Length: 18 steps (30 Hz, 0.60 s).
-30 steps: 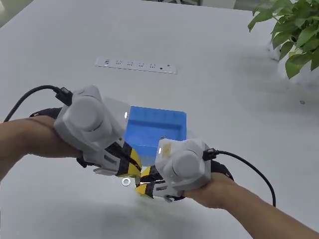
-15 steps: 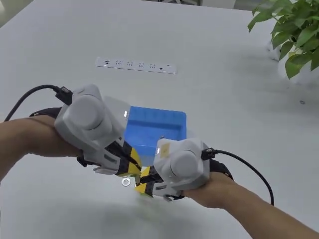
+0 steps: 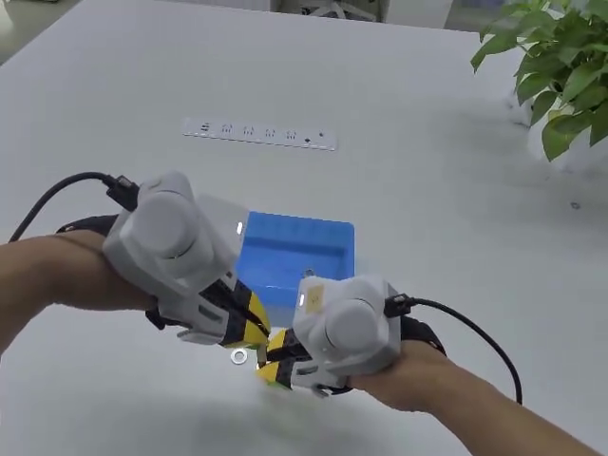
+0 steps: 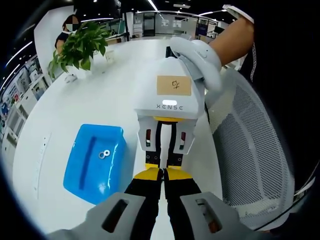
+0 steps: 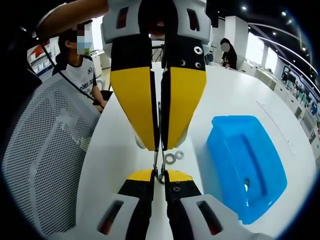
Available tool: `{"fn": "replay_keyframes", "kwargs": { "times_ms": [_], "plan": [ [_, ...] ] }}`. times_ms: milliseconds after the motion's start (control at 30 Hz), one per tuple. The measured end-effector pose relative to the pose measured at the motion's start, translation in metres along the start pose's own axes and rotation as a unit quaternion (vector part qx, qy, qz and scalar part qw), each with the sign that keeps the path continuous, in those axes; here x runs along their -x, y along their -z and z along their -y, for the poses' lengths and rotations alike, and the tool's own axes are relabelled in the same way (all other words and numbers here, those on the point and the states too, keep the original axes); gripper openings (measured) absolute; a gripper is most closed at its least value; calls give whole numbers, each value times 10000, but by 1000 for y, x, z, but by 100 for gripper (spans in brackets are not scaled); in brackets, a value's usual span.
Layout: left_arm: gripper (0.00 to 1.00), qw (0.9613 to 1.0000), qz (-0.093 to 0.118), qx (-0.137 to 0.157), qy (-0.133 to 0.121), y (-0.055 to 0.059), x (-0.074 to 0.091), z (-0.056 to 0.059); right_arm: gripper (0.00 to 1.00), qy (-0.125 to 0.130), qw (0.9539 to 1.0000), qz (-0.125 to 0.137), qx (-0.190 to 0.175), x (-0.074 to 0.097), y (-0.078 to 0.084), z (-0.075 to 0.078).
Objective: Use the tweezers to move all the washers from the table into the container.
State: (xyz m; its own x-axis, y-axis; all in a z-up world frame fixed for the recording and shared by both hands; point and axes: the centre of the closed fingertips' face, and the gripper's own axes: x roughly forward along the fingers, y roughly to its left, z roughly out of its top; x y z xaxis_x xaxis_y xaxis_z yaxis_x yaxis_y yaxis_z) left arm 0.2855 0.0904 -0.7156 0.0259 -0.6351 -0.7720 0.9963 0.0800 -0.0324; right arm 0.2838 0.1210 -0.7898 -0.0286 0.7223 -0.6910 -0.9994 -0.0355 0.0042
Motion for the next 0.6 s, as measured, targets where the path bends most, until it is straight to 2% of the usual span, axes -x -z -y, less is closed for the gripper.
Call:
{"fn": "replay_keyframes", "kwargs": {
  "times_ms": [433,600],
  "plan": [
    [6,9999,88,7,-74,-11,13,-2,9,43,10000,27,59,12,-12,3],
    [6,9998,152,-18,-114,-19,19,-4,9,78,9999,66,37,20,-17,5]
  ]
}}
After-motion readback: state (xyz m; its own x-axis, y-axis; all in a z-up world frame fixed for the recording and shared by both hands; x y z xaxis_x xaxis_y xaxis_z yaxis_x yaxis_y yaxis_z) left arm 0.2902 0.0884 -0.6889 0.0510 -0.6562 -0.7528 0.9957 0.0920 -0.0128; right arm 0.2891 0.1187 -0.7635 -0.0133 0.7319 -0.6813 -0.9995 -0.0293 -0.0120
